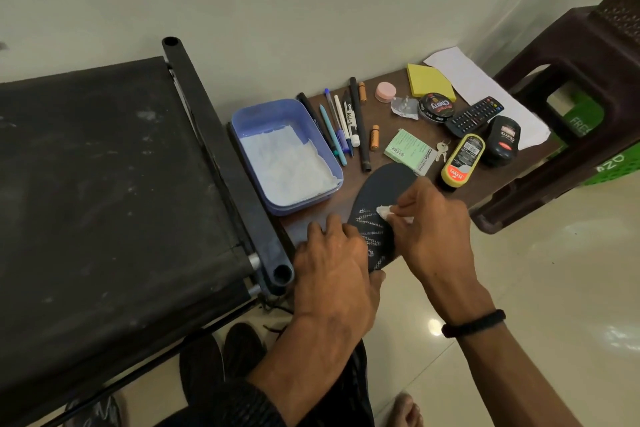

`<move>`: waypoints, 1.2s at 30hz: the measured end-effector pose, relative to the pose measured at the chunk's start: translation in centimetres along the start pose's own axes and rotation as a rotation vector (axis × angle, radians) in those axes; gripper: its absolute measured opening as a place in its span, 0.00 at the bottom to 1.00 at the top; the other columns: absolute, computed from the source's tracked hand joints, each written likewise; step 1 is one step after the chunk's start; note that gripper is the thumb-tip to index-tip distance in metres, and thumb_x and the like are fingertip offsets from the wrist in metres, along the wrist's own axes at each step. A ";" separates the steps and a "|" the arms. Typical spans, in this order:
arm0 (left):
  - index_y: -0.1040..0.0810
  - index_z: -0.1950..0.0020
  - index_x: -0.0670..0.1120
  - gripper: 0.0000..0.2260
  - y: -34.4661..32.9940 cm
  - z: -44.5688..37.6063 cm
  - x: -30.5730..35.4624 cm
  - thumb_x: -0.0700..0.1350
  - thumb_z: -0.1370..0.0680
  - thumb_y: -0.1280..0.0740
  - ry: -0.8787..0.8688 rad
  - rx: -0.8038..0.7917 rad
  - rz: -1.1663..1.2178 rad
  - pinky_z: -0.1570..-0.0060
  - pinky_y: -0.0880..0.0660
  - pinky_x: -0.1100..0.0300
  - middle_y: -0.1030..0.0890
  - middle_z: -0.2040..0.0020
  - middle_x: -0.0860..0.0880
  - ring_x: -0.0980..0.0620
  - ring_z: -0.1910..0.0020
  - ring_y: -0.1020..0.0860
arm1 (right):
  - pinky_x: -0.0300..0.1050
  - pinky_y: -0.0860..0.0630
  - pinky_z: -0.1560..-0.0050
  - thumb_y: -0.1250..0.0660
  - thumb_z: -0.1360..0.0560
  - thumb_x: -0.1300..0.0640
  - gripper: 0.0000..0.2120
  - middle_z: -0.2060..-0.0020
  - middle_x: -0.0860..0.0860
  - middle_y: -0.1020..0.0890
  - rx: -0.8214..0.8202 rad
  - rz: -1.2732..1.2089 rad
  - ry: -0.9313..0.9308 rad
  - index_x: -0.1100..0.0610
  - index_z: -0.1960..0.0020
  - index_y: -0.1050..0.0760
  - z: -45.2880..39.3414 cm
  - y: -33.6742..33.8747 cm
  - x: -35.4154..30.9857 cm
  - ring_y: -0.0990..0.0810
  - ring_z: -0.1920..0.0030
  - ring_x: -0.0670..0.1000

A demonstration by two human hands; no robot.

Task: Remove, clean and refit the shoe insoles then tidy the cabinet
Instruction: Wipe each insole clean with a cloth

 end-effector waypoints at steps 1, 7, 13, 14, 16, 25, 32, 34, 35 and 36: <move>0.33 0.26 0.45 0.33 0.1 0.0 0.0 0.63 0.23 0.32 0.004 0.003 0.000 0.36 0.28 0.50 0.35 0.29 0.45 0.44 0.31 0.35 | 0.35 0.29 0.63 0.25 0.25 0.54 0.12 0.57 0.46 0.20 -0.018 0.001 0.008 0.52 0.49 0.27 0.4 0.0 -0.2 0.21 0.55 0.46; 0.33 0.26 0.45 0.33 0.1 -0.2 0.0 0.63 0.23 0.32 0.019 0.008 0.006 0.36 0.29 0.50 0.34 0.29 0.44 0.44 0.29 0.35 | 0.30 0.28 0.63 0.22 0.28 0.53 0.12 0.63 0.41 0.19 -0.187 0.007 0.064 0.50 0.55 0.26 2.6 0.3 -1.2 0.20 0.60 0.41; 0.33 0.28 0.46 0.33 0.2 -0.2 0.0 0.64 0.25 0.30 0.040 0.007 0.002 0.37 0.28 0.50 0.33 0.30 0.44 0.45 0.30 0.34 | 0.26 0.28 0.66 0.22 0.28 0.60 0.13 0.62 0.41 0.20 -0.150 -0.033 0.129 0.51 0.54 0.26 2.6 0.2 -1.2 0.22 0.62 0.37; 0.33 0.29 0.46 0.33 0.3 -0.2 0.0 0.64 0.25 0.30 0.043 0.005 0.004 0.38 0.28 0.51 0.33 0.31 0.44 0.45 0.31 0.34 | 0.26 0.29 0.65 0.23 0.28 0.61 0.13 0.62 0.41 0.20 -0.107 -0.045 0.139 0.51 0.54 0.26 2.3 0.1 -1.2 0.21 0.61 0.38; 0.33 0.28 0.46 0.34 0.3 -0.1 0.1 0.64 0.26 0.29 0.046 -0.006 -0.001 0.39 0.27 0.50 0.33 0.31 0.44 0.45 0.31 0.33 | 0.30 0.27 0.61 0.24 0.27 0.61 0.12 0.60 0.43 0.19 -0.054 -0.068 0.144 0.52 0.52 0.26 1.5 -0.4 -1.3 0.19 0.57 0.43; 0.42 0.22 0.49 0.41 0.5 -0.2 -1.0 0.59 0.28 0.24 0.051 -0.215 -0.023 0.33 0.29 0.46 0.42 0.26 0.45 0.42 0.27 0.40 | 0.44 0.21 0.56 0.26 0.24 0.60 0.09 0.56 0.50 0.16 0.105 -0.062 0.174 0.55 0.50 0.26 -1.4 -1.9 -1.9 0.18 0.54 0.50; 0.46 0.19 0.48 0.41 0.2 0.6 -0.7 0.58 0.24 0.28 0.032 -0.130 -0.010 0.30 0.34 0.50 0.43 0.24 0.43 0.42 0.27 0.41 | 0.39 0.21 0.57 0.25 0.25 0.56 0.12 0.56 0.46 0.16 -0.081 -0.025 0.155 0.53 0.49 0.27 -0.2 -0.8 -2.3 0.17 0.54 0.46; 0.43 0.20 0.48 0.40 0.2 0.5 -0.8 0.58 0.25 0.26 0.036 -0.120 0.002 0.32 0.32 0.50 0.41 0.26 0.44 0.42 0.29 0.39 | 0.43 0.19 0.59 0.26 0.24 0.55 0.10 0.58 0.47 0.17 -0.139 0.008 0.154 0.52 0.51 0.27 1.0 -0.5 -2.8 0.18 0.56 0.47; 0.43 0.21 0.48 0.40 0.2 0.4 -0.7 0.57 0.25 0.26 0.035 -0.120 0.003 0.32 0.32 0.50 0.41 0.26 0.44 0.42 0.28 0.39 | 0.44 0.19 0.59 0.26 0.24 0.56 0.09 0.58 0.48 0.17 -0.179 0.026 0.149 0.52 0.52 0.27 1.5 -0.3 -3.1 0.18 0.57 0.47; 0.43 0.21 0.47 0.39 0.1 0.4 -0.7 0.57 0.25 0.27 0.033 -0.123 0.001 0.31 0.32 0.50 0.41 0.25 0.44 0.42 0.28 0.39 | 0.43 0.19 0.60 0.27 0.23 0.56 0.09 0.58 0.48 0.18 -0.227 0.044 0.142 0.52 0.53 0.27 1.8 -0.2 -3.3 0.18 0.57 0.48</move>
Point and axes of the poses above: each hand's wrist, its own z-axis away from the middle knuckle, its own y-axis out of the back of the hand, x = y × z, the point moved 3 cm from there along -z, towards the middle knuckle
